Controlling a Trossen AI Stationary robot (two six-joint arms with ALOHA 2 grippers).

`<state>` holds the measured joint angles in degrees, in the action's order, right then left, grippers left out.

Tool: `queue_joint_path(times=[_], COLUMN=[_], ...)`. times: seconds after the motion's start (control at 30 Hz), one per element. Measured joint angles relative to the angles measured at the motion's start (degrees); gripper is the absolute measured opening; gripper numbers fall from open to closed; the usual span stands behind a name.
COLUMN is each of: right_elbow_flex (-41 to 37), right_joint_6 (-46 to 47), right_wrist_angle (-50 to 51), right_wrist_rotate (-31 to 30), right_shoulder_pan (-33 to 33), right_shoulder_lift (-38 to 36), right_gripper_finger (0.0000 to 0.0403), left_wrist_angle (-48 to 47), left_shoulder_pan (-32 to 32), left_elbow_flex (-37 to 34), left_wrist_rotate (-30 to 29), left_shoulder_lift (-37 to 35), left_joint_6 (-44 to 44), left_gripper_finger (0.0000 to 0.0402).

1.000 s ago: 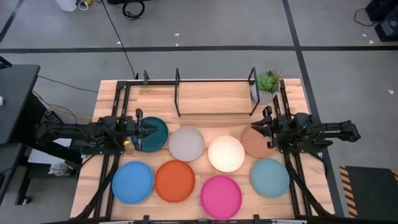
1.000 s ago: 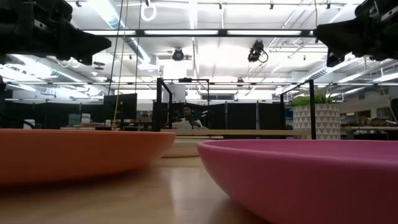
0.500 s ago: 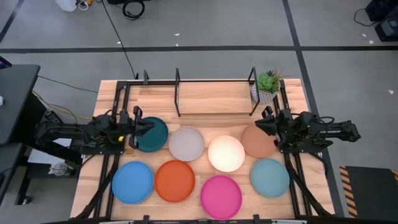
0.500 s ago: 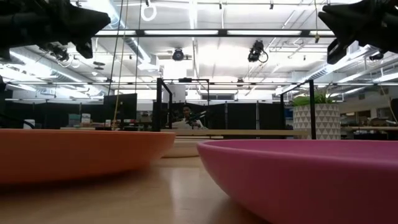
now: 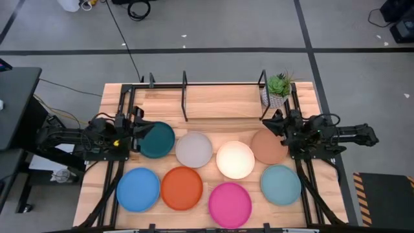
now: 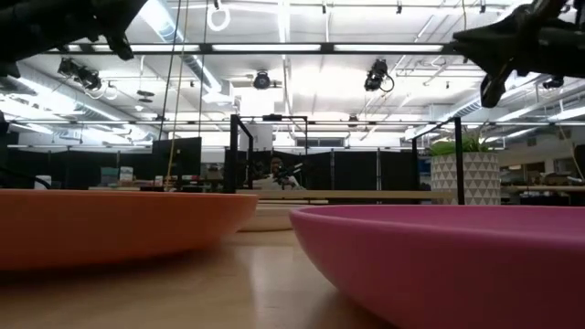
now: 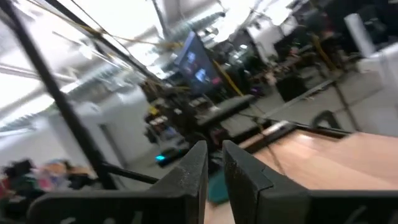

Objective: Place and stack plates onto a shelf
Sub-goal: Put the light pink plate on the shelf

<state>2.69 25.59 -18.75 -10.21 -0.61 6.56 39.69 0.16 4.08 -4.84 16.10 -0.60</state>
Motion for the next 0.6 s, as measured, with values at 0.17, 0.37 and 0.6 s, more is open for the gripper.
queue_joint_path(times=[0.17,0.37,0.6], right_elbow_flex=[3.31,6.64,15.55], right_joint_6=[-0.55,-4.00,-9.84], right_wrist_angle=[5.08,6.31,12.45], right_wrist_rotate=[-2.42,-1.37,2.55], right_shoulder_pan=[-1.53,-3.13,-3.33], right_shoulder_lift=[9.72,24.17,38.03], right_gripper_finger=[0.0055,0.0055,0.0055], left_wrist_angle=[0.18,-0.73,-2.12], left_shoulder_pan=[-0.02,0.00,-0.02], left_elbow_flex=[0.00,0.00,1.39], left_wrist_rotate=[-0.02,-0.05,-4.06], left_shoulder_lift=[0.02,0.00,0.00], left_joint_6=[10.89,19.49,19.84], left_gripper_finger=[0.0050,0.0050,0.0050])
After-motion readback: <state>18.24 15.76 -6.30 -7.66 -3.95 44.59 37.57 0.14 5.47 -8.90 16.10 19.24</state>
